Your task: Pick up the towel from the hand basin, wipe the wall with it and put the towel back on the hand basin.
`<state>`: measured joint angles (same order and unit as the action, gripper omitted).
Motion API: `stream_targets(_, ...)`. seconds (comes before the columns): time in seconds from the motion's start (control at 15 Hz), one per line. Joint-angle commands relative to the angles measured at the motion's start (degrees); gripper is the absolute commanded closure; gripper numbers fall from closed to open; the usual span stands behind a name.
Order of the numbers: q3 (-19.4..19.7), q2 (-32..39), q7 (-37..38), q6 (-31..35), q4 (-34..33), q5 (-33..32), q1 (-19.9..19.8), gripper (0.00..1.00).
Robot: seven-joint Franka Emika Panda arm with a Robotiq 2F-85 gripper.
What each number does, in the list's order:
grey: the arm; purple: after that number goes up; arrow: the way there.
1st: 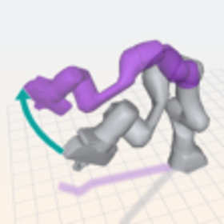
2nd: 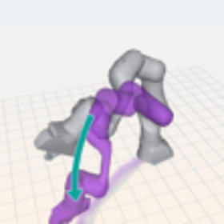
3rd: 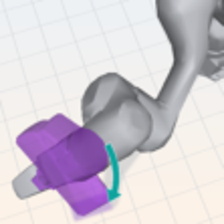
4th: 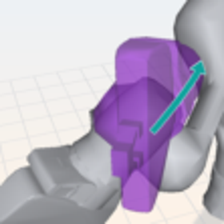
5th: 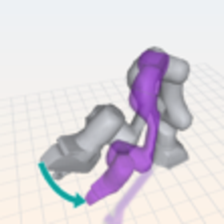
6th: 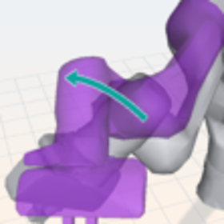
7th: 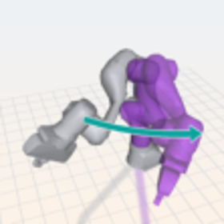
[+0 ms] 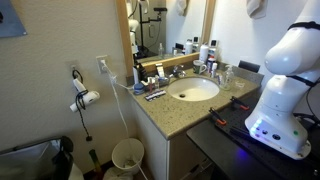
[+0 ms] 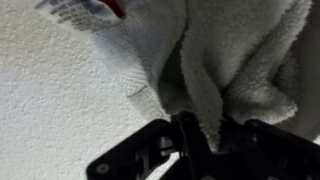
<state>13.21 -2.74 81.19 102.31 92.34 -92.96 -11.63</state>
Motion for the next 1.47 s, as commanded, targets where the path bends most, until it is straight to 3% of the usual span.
stream_targets(0.0, -0.24, -2.2, -1.8, 0.13, 3.71, -0.26, -0.25, 0.96)
stream_targets(1.4, -0.51, -6.35, -2.57, 0.44, 9.76, 0.42, 0.25, 0.96)
